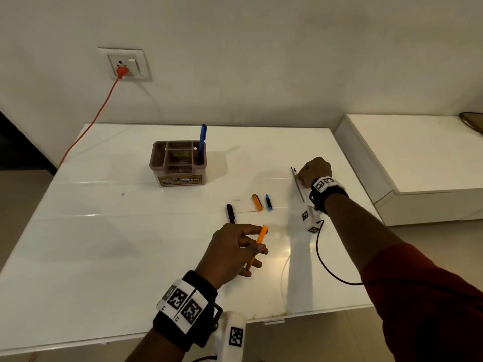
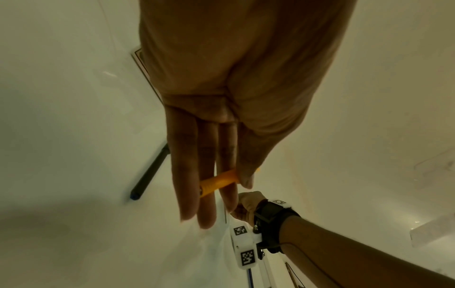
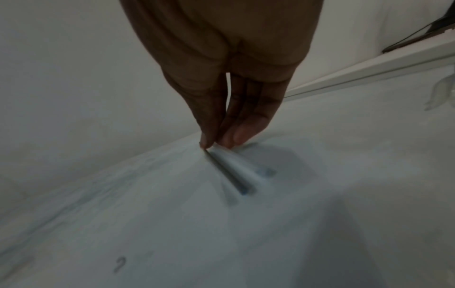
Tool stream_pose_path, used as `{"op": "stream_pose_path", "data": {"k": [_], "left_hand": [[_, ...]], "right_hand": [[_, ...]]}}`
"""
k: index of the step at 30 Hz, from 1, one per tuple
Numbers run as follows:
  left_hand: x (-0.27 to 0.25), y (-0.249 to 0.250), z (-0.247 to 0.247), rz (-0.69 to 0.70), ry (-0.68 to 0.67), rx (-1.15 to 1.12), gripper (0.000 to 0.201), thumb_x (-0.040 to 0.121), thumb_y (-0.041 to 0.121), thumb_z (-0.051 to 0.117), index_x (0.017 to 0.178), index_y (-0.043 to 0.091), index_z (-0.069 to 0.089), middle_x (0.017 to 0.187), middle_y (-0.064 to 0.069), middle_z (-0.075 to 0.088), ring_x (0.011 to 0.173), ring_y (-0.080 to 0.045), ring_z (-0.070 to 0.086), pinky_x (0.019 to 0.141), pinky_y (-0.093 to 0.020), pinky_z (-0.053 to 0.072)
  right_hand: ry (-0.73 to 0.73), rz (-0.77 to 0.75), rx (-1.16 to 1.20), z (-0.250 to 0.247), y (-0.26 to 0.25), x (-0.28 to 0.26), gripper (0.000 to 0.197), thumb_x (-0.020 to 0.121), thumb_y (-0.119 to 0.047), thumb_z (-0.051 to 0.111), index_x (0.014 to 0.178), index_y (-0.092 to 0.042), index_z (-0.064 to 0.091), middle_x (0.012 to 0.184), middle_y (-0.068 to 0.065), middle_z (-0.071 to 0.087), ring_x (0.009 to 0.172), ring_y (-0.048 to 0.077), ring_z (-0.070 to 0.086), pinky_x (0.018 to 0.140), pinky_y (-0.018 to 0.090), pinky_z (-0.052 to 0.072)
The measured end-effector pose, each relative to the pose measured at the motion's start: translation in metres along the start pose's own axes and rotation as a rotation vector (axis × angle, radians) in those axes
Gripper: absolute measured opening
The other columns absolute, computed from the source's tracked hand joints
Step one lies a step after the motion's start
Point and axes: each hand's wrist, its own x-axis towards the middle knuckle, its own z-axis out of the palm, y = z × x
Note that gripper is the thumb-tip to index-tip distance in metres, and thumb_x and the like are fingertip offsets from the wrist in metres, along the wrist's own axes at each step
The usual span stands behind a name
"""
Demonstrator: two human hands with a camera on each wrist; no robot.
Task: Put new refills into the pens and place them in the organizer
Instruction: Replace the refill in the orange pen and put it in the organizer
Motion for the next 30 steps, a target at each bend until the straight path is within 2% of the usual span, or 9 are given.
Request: {"op": "stream_pose_path", "data": {"k": [3,8,11,13,20,22,25,28,30], "left_hand": [[-0.001,0.002,0.005,0.009,-0.011,-0.005,0.034,0.095,0.018,0.07,0.129,0.024,0.067,0.094,-0.002,0.081,0.079,-0.024,0.079,0.063,-0.036,0.065],[-0.003,0.004,0.003,0.024,-0.008,0.002,0.033,0.095,0.017,0.07,0.127,0.025,0.068,0.093,-0.002,0.081,0.079,-0.023,0.079,0.067,-0.041,0.066],[-0.006,0.006,0.003,0.03,-0.002,0.0,0.033,0.096,0.017,0.068,0.127,0.024,0.068,0.093,-0.002,0.081,0.079,-0.024,0.08,0.069,-0.044,0.066],[-0.007,0.007,0.005,0.033,-0.002,0.002,0.032,0.096,0.016,0.067,0.127,0.023,0.068,0.092,-0.003,0.081,0.079,-0.024,0.08,0.07,-0.045,0.066],[-0.008,0.008,0.011,0.025,-0.016,0.011,0.032,0.095,0.017,0.069,0.126,0.023,0.069,0.09,-0.004,0.082,0.079,-0.024,0.079,0.07,-0.044,0.066],[-0.007,0.007,0.014,0.023,-0.021,0.017,0.033,0.095,0.017,0.07,0.127,0.023,0.068,0.09,-0.004,0.082,0.079,-0.024,0.08,0.069,-0.044,0.066],[-0.005,0.006,0.016,0.017,-0.02,0.023,0.034,0.095,0.017,0.07,0.129,0.021,0.067,0.091,-0.004,0.082,0.079,-0.023,0.08,0.068,-0.042,0.066],[-0.003,0.005,0.019,0.014,-0.021,0.028,0.034,0.095,0.017,0.07,0.129,0.021,0.067,0.091,-0.004,0.082,0.078,-0.023,0.08,0.068,-0.042,0.066],[-0.003,0.004,0.019,0.012,-0.021,0.033,0.035,0.095,0.017,0.07,0.129,0.021,0.067,0.091,-0.004,0.082,0.078,-0.022,0.08,0.068,-0.041,0.066]], "right_hand": [[0.015,0.003,0.023,-0.004,0.004,-0.007,0.021,0.077,-0.016,0.088,0.082,0.002,0.079,0.079,0.015,0.074,0.078,0.028,0.07,0.074,0.029,0.056],[0.059,0.061,0.209,-0.033,0.022,-0.029,0.013,0.081,-0.005,0.082,0.079,0.006,0.076,0.077,0.02,0.074,0.058,0.028,0.069,0.058,0.031,0.062],[0.081,0.107,0.307,-0.056,0.042,-0.051,0.016,0.081,0.0,0.08,0.069,0.001,0.071,0.073,0.019,0.07,0.06,0.028,0.068,0.064,0.037,0.062],[0.118,0.129,0.331,-0.069,0.062,-0.069,0.019,0.081,0.001,0.08,0.066,-0.002,0.069,0.072,0.018,0.069,0.058,0.025,0.066,0.063,0.035,0.062],[0.091,0.258,0.255,-0.079,0.118,-0.108,0.024,0.072,-0.01,0.091,0.064,-0.005,0.069,0.083,0.026,0.076,0.08,0.04,0.076,0.081,0.051,0.063],[0.09,0.262,0.185,-0.074,0.121,-0.11,0.025,0.069,-0.018,0.094,0.063,-0.007,0.072,0.079,0.019,0.076,0.082,0.037,0.076,0.083,0.047,0.063],[0.104,0.246,0.12,-0.068,0.116,-0.112,0.026,0.068,-0.019,0.094,0.07,0.0,0.076,0.076,0.016,0.075,0.082,0.035,0.075,0.079,0.038,0.062],[0.115,0.294,0.122,-0.065,0.109,-0.109,0.03,0.071,-0.018,0.092,0.079,0.006,0.077,0.087,0.018,0.077,0.088,0.032,0.074,0.074,0.031,0.058],[0.095,0.355,0.133,-0.068,0.103,-0.11,0.038,0.082,-0.037,0.083,0.087,0.0,0.076,0.099,0.01,0.078,0.099,0.026,0.073,0.074,0.023,0.05]]}}
